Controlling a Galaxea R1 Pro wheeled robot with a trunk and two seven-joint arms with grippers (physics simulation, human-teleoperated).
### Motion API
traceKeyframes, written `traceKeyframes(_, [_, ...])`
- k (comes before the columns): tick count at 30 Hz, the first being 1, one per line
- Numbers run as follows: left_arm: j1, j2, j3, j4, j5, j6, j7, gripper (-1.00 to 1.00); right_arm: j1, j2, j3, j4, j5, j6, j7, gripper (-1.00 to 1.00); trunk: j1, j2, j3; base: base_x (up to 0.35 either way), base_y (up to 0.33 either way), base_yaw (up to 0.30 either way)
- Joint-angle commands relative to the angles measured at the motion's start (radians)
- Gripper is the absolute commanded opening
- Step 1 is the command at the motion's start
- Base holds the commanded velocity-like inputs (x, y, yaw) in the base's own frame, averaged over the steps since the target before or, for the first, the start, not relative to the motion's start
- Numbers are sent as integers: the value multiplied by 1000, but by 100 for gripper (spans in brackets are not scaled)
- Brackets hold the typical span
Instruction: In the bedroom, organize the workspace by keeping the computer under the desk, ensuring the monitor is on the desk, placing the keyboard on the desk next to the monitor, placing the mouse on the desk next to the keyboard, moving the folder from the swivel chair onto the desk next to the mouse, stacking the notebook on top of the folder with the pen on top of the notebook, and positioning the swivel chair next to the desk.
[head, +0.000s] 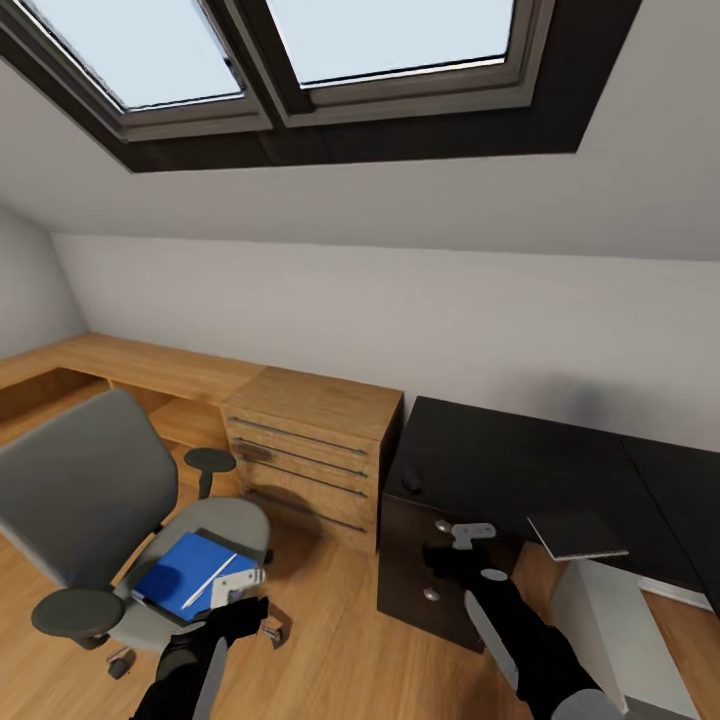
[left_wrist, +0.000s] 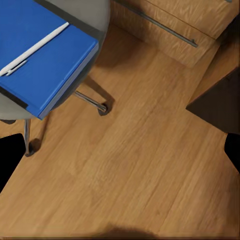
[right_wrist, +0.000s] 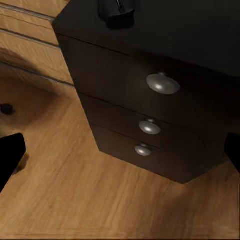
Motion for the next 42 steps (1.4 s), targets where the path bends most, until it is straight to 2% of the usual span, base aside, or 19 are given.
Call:
traceKeyframes(1, [-5,0,1,-3,6,17,1,100,-1,2,7,-14,-2,43,-11,100,-4,6,2,19,0,0])
traceKeyframes(3, [-8,1,1,-5,11,24,1,100,-1,5,8,-17,4,60,-13,100,-11,20,8,14,0,0])
traceKeyframes(7, [-11,5,1,-6,14,30,0,100,0,4,9,-20,14,64,-14,100,-11,20,8,7,0,0])
traceKeyframes(13, [-12,32,3,-8,18,32,-2,100,1,-21,6,-34,20,58,-15,100,-11,20,8,2,0,4])
traceKeyframes(19, [-12,34,2,-3,20,35,-5,100,1,-26,6,-36,21,48,-26,100,-11,20,6,37,0,119])
traceKeyframes(33, [-12,34,2,0,21,32,-1,100,2,-30,7,-33,23,41,-32,100,-11,20,-4,277,-71,224])
traceKeyframes(42, [-12,34,2,0,20,30,0,100,3,-49,8,-31,22,40,-28,100,-11,20,-11,317,-149,190])
